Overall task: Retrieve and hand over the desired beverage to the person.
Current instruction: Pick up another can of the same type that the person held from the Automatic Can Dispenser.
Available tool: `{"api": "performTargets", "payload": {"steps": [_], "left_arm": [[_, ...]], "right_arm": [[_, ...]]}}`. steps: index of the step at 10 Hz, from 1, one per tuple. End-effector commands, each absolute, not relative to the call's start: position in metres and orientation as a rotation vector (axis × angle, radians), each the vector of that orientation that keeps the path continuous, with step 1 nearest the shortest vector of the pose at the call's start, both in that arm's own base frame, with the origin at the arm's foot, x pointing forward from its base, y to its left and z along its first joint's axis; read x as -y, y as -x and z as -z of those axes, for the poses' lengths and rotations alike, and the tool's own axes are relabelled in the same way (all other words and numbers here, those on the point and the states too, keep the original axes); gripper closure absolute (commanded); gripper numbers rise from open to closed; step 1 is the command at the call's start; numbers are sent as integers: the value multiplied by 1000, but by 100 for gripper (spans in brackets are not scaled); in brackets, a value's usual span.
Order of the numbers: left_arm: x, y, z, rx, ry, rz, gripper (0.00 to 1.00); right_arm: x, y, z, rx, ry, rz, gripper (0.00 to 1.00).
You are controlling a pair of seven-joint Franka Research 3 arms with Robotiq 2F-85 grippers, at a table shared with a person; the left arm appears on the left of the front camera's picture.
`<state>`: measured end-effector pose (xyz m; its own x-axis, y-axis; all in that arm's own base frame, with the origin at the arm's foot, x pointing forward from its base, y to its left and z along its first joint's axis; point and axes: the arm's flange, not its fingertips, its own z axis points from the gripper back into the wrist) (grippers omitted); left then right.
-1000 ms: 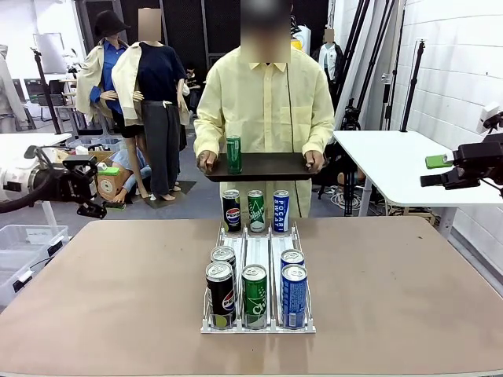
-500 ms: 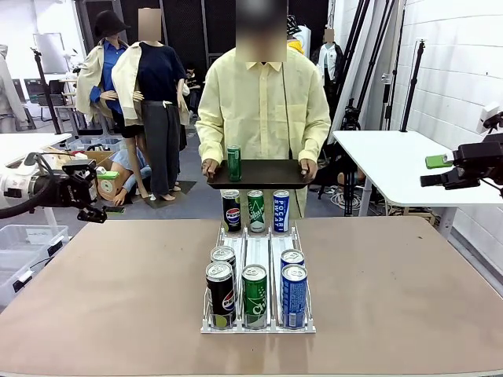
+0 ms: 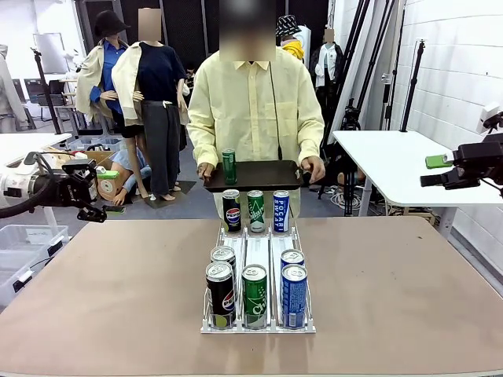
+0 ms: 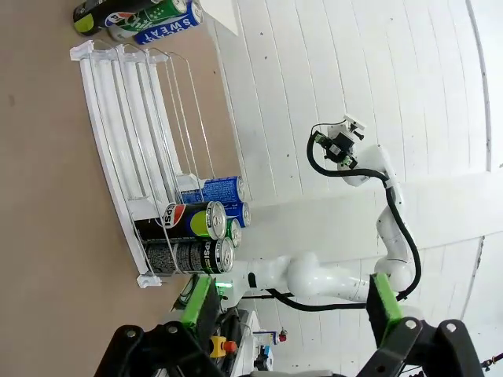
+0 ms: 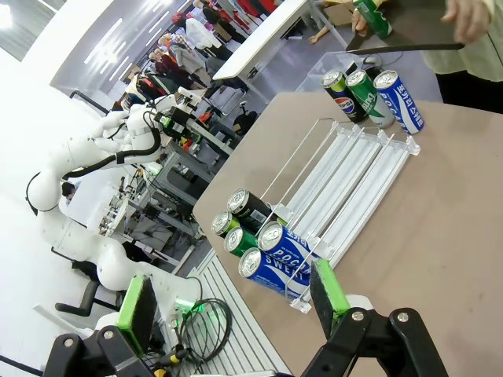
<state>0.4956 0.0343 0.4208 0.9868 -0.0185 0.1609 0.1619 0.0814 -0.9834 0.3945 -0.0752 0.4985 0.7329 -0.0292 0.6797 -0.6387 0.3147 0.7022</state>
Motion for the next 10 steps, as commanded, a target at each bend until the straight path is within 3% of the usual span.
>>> {"api": "performTargets", "payload": {"steps": [1, 10], "left_arm": [[-34, -495, -424, 124, 1479, 139, 0], [-34, -495, -424, 124, 1479, 139, 0]], "right_arm": [[74, -395, -500, 668, -1213, -440, 0], [74, -395, -500, 668, -1213, -440, 0]]}}
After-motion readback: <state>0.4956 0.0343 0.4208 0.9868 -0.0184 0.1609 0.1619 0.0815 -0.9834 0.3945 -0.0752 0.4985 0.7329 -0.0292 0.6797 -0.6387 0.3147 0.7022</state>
